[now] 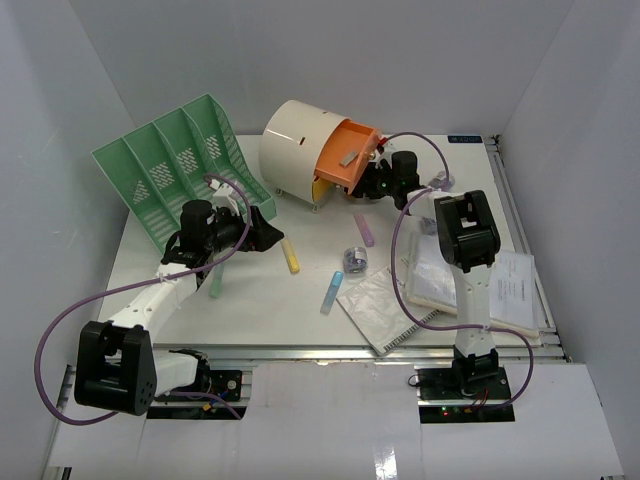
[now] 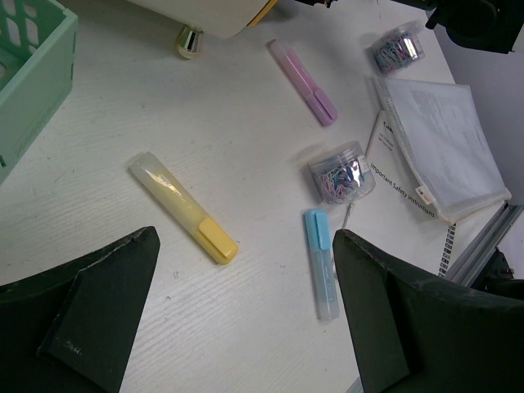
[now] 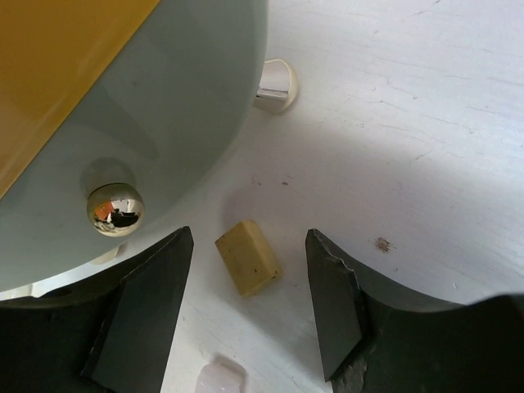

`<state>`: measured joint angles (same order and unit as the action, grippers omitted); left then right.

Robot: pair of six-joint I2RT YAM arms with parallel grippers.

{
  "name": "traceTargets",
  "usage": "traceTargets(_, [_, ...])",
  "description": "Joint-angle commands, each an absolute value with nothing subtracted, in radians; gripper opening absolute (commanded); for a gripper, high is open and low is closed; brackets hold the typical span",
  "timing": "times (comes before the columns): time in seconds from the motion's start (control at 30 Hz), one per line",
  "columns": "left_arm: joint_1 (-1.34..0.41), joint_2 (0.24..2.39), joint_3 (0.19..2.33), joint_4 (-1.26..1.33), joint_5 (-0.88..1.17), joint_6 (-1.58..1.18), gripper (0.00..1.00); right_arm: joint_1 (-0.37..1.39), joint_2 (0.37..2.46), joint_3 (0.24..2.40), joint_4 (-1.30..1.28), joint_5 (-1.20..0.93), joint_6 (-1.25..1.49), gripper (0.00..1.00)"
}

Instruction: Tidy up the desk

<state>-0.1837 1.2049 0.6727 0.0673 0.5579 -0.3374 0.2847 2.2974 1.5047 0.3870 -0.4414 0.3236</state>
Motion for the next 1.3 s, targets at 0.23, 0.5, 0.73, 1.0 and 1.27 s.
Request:
traceTargets(0.23, [-0.187,1.191,0.711,0.071,0.566,-0.327,0.98,0.338,2.275,1.504,0.29,-0.399,0.229,0.57])
traceTargets(0.5, [-0.187,1.184,0.713,0.071,0.571,-0.327,0.98,0.339,2.222,1.421,0.289,-0.402,0.203,0.52])
traceTargets(0.73, [-0.187,1.176,0.712,0.071,0.572,-0.328,0.98,0.343,2.18,1.371,0.271,-0.38,0.161,0.47])
traceTargets(1.0, [-0.186,1.173,0.712,0.071,0.572,-0.328,0.98,0.345,2.188,1.392,0.254,-0.342,0.162,0.39])
traceTargets(1.27, [-0.187,1.175,0.71,0.071,0.572,-0.328,0.98,0.344,2.2,1.401,0.279,-0.319,0.2,0.42])
